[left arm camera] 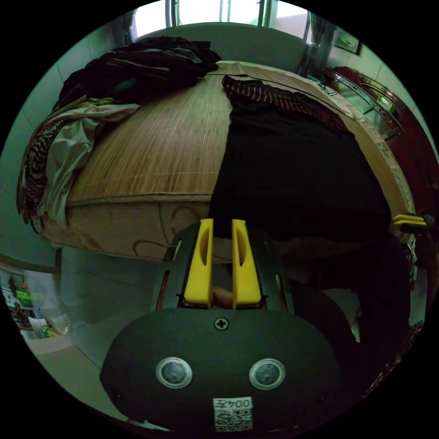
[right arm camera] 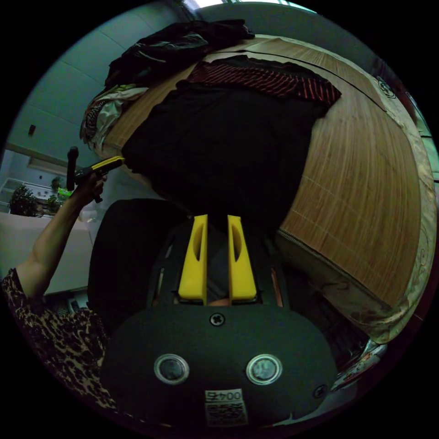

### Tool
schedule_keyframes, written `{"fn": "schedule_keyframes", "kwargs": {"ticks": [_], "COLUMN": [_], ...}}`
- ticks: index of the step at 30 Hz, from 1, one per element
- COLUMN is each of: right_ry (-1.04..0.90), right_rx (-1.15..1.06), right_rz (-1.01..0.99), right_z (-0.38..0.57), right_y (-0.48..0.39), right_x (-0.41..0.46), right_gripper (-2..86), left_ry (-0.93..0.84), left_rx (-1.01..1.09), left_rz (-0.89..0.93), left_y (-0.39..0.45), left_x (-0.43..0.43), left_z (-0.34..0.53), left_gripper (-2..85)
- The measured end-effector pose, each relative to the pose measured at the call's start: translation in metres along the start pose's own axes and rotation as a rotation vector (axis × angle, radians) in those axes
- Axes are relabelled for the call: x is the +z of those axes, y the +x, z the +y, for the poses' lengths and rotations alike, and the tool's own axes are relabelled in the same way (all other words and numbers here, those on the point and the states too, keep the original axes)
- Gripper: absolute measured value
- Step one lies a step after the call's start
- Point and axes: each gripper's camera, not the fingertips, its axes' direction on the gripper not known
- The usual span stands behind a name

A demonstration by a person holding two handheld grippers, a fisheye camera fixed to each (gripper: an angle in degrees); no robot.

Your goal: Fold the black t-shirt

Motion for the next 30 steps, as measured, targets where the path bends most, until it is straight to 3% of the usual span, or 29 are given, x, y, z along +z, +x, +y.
{"fn": "schedule_keyframes", "kwargs": {"ticks": [6,16,30], "right_ry": [0.001,0.039,0.117], "right_rx": [0.024,0.034,0.125], "right_rz": [0.033,0.168,0.09], "right_z": [0.01,0.049,0.12], "right_y": [-0.004,0.002,0.045], "right_x": [0.007,0.014,0.05], "right_gripper": [5.0,8.0,8.1], "left_ry": [-0.014,0.025,0.022], "left_rx": [0.087,0.042,0.074], "left_rz": [-0.04,0.131,0.14], "left_y": [0.005,-0.04,-0.068], "left_x": [0.014,0.021,0.038], "left_z": [-0.006,-0.004,-0.002], "left_gripper": [2.4,1.5,2.7]}}
